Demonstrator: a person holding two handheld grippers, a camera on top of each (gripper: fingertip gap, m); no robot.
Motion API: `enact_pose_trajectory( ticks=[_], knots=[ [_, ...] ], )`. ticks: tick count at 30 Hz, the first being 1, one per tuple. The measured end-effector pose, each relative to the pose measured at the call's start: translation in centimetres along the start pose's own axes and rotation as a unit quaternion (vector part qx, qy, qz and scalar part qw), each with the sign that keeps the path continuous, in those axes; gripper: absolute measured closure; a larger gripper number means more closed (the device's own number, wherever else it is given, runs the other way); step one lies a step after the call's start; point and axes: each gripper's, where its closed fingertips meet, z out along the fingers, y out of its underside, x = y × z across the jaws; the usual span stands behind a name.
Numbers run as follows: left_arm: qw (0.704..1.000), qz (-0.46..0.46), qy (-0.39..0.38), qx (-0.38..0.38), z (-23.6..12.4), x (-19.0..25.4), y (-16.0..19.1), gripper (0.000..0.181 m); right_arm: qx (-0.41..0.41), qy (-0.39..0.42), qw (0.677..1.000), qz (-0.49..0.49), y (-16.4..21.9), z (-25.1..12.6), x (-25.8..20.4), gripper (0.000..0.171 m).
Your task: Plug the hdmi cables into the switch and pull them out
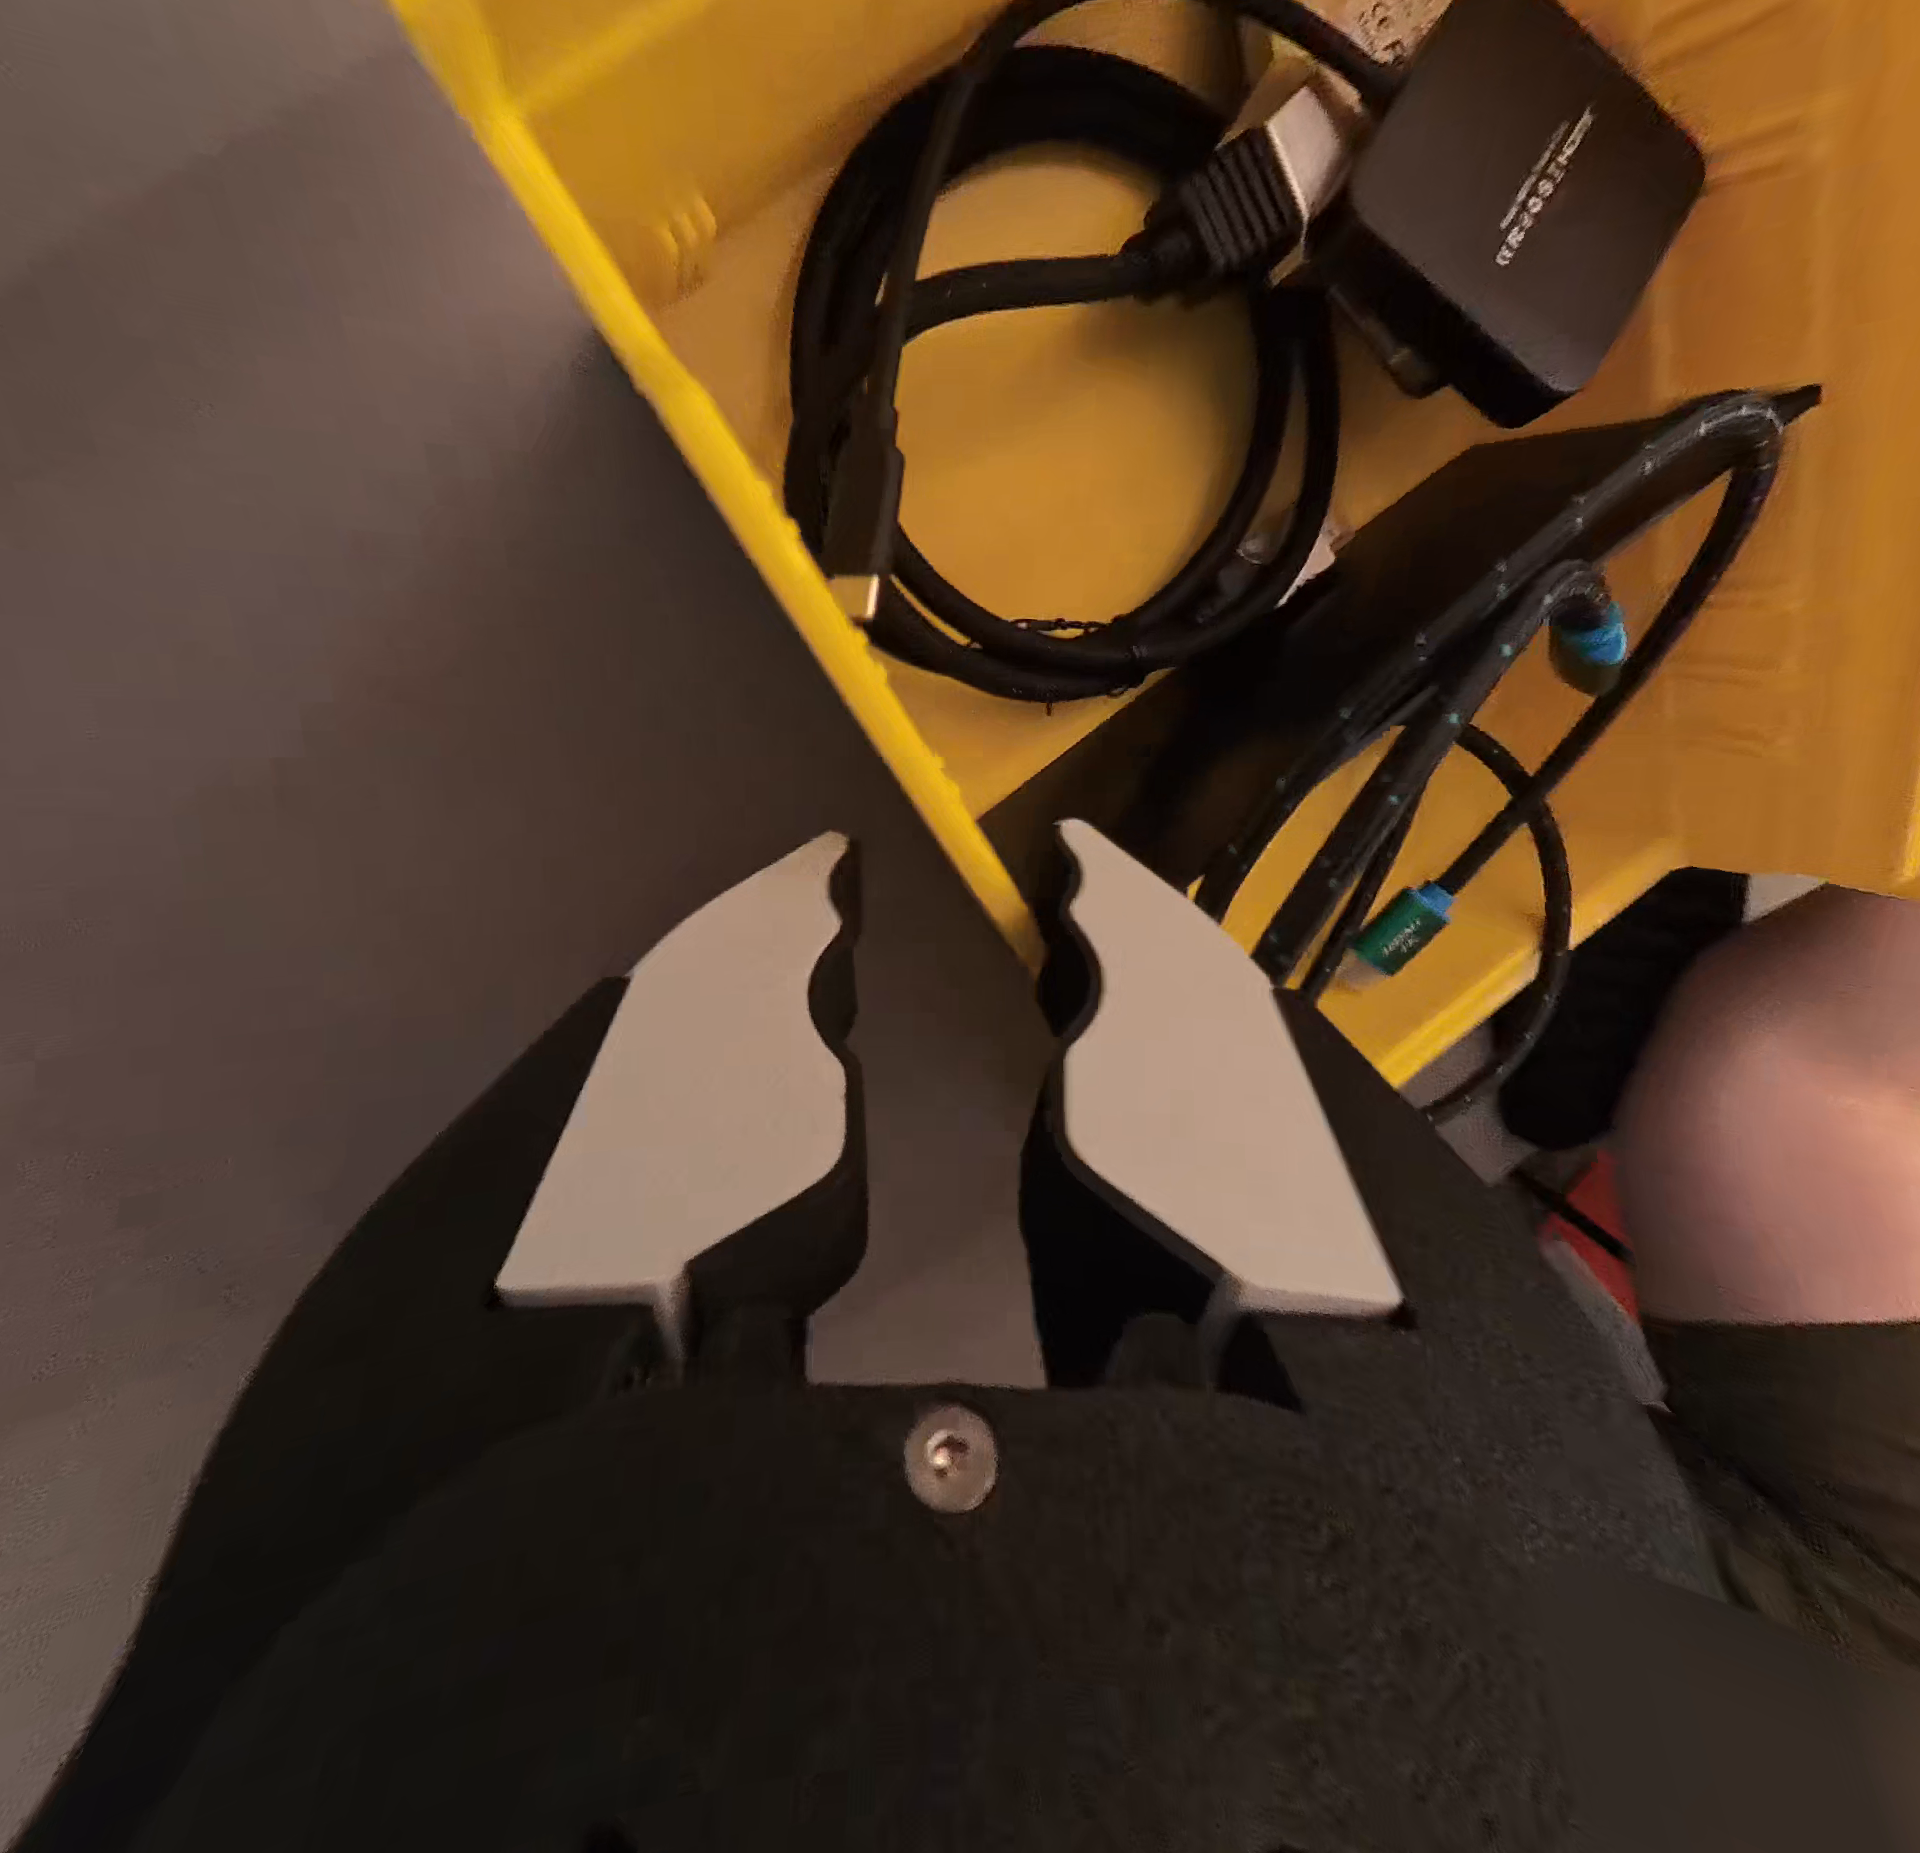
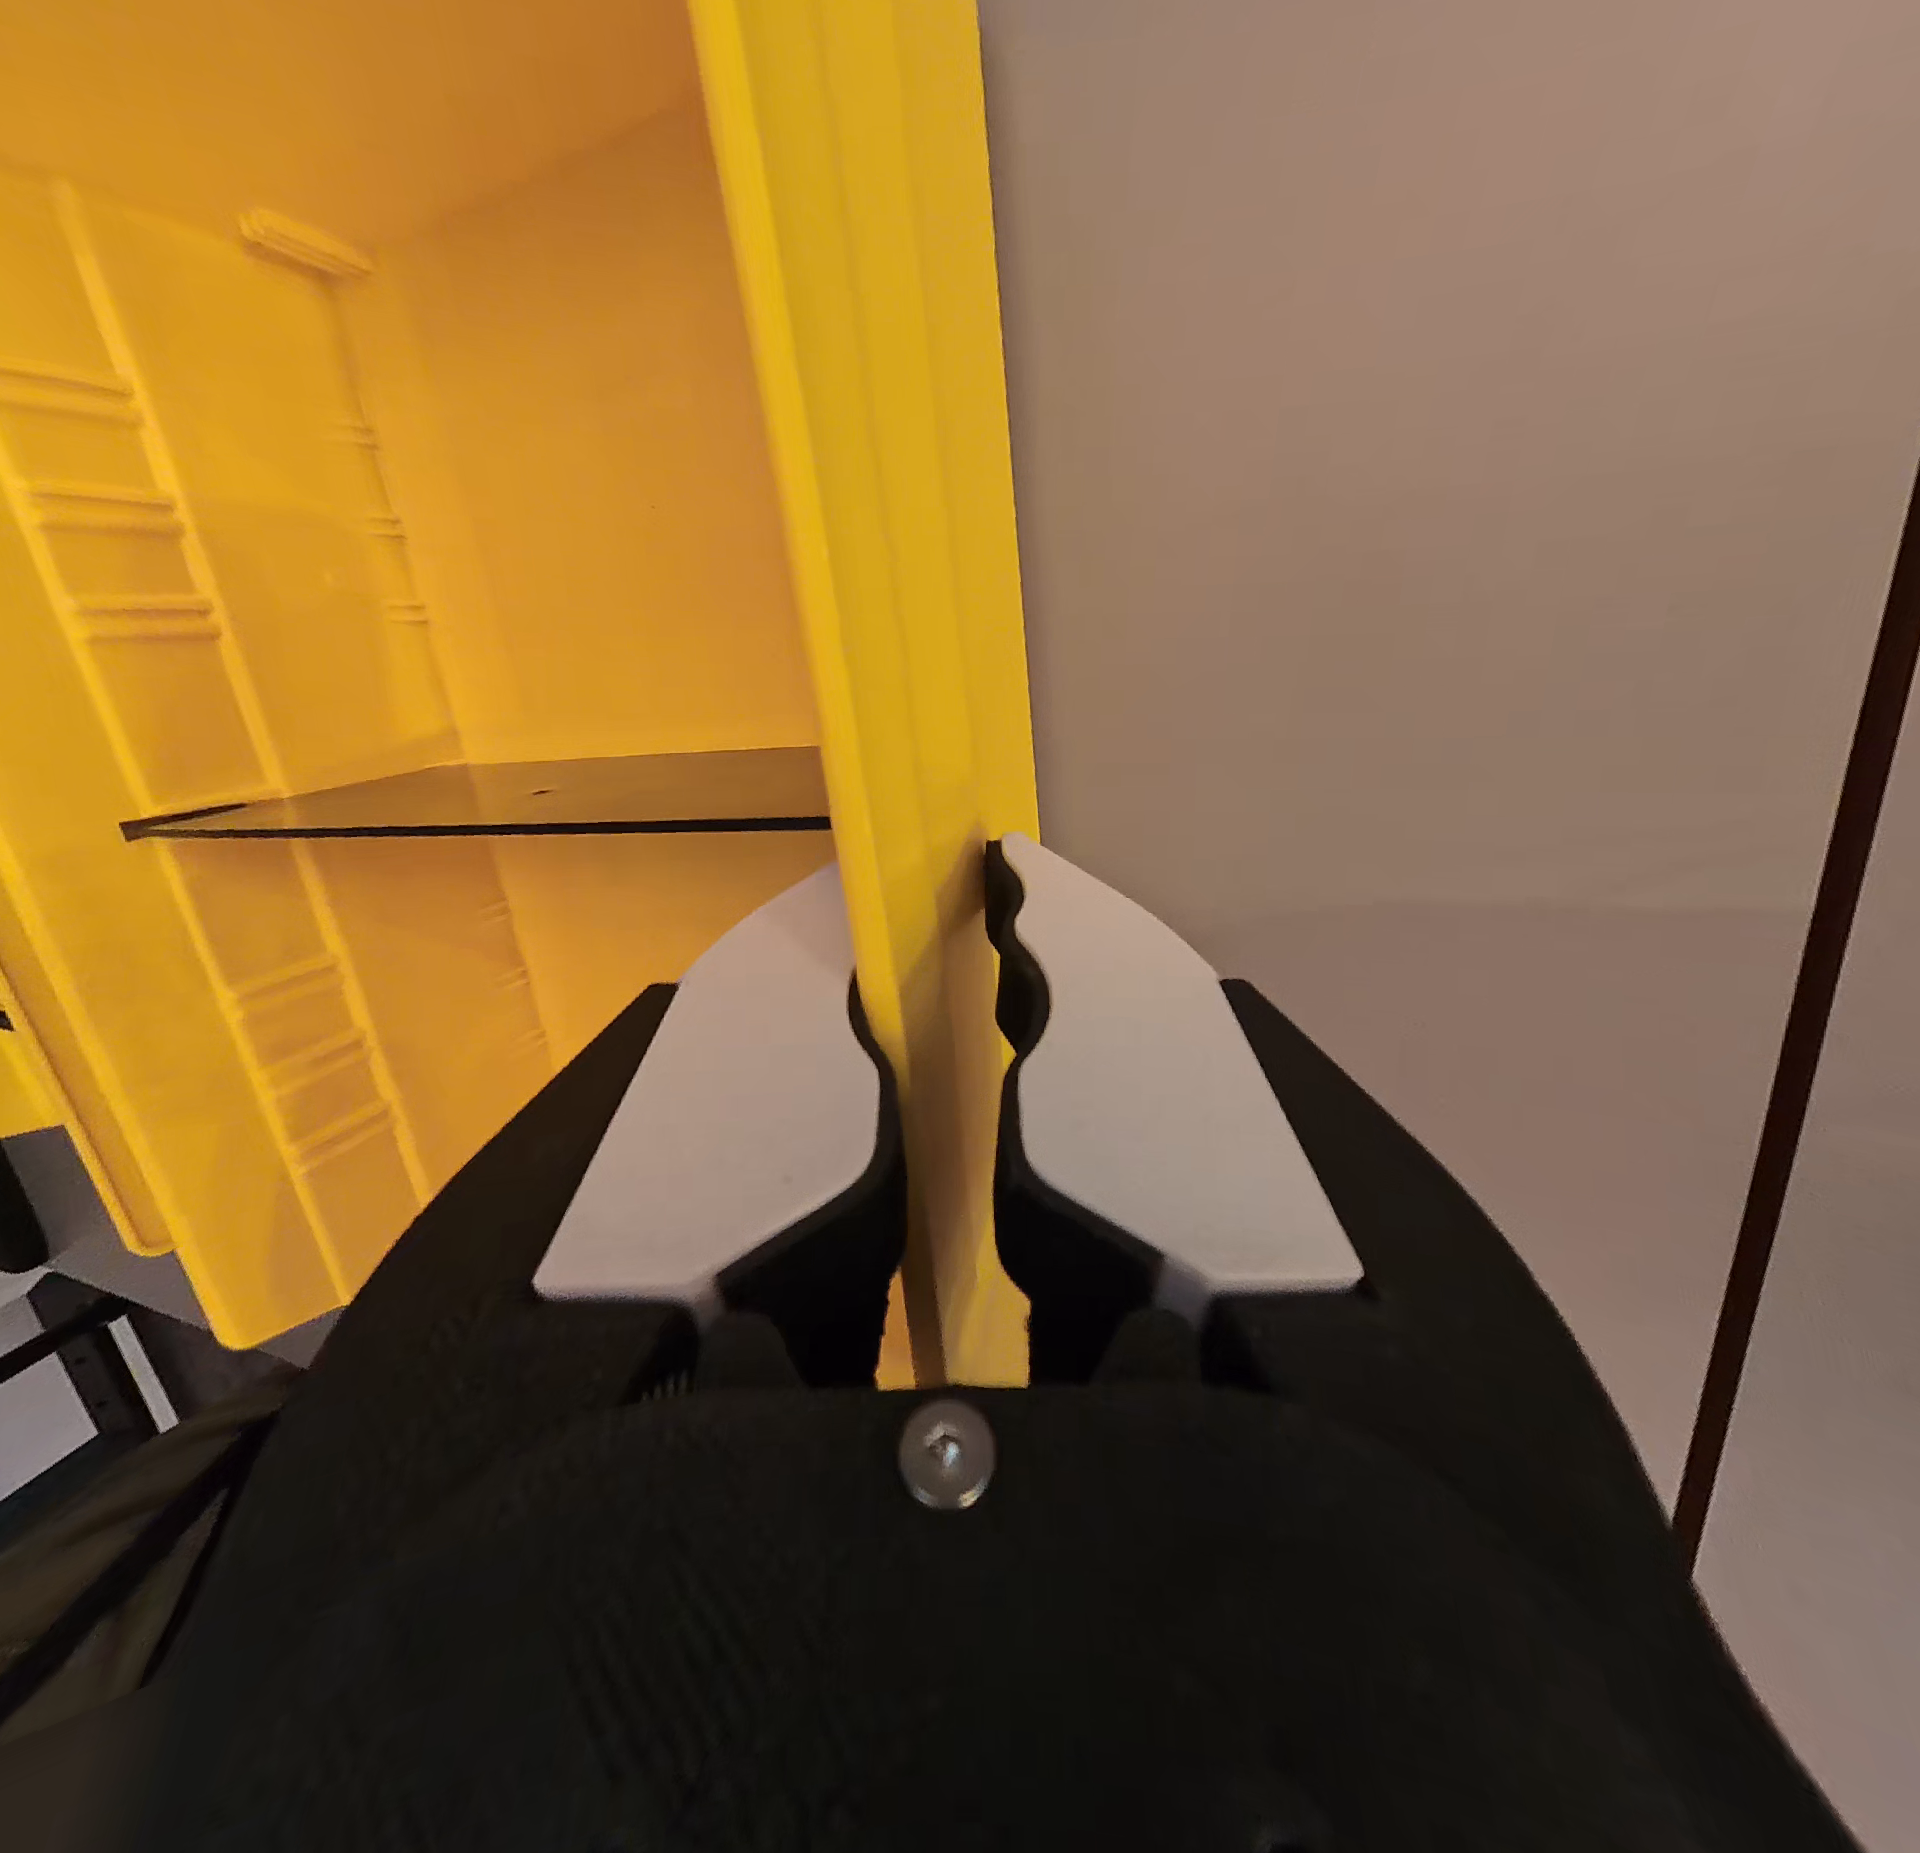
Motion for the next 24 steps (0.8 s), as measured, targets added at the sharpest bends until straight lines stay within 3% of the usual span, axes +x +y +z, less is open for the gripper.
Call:
enact_pose_trajectory(
  ticks=[2, 6, 11, 19, 24],
  knots=[
    [1.0, 0.017, -0.013, -0.002, 0.4, 0.5, -0.4, 0.166, 0.0, 0.005, 1.0, 0.0, -0.1, -0.1, 0.0, 0.157],
    [0.997, 0.048, -0.038, -0.056, 0.2, 0.1, -0.2, 0.17, -0.003, 0.013, 1.0, 0.014, -0.7, 0.4, -0.9, 0.157],
    [0.995, 0.055, -0.055, -0.065, -0.7, -2.0, 0.4, 0.17, -0.038, -0.012, 0.999, -0.002, -1.0, 2.6, -4.6, 0.157],
    [0.993, 0.017, -0.098, -0.058, -5.3, -12.0, 4.8, 0.172, -0.134, -0.004, 0.984, -0.113, 1.2, 5.2, -11.9, 0.158],
    [0.989, -0.013, -0.14, -0.051, -8.8, -19.1, 8.5, 0.171, -0.133, -0.017, 0.985, -0.106, 1.2, 5.2, -11.9, 0.157]
  ],
)
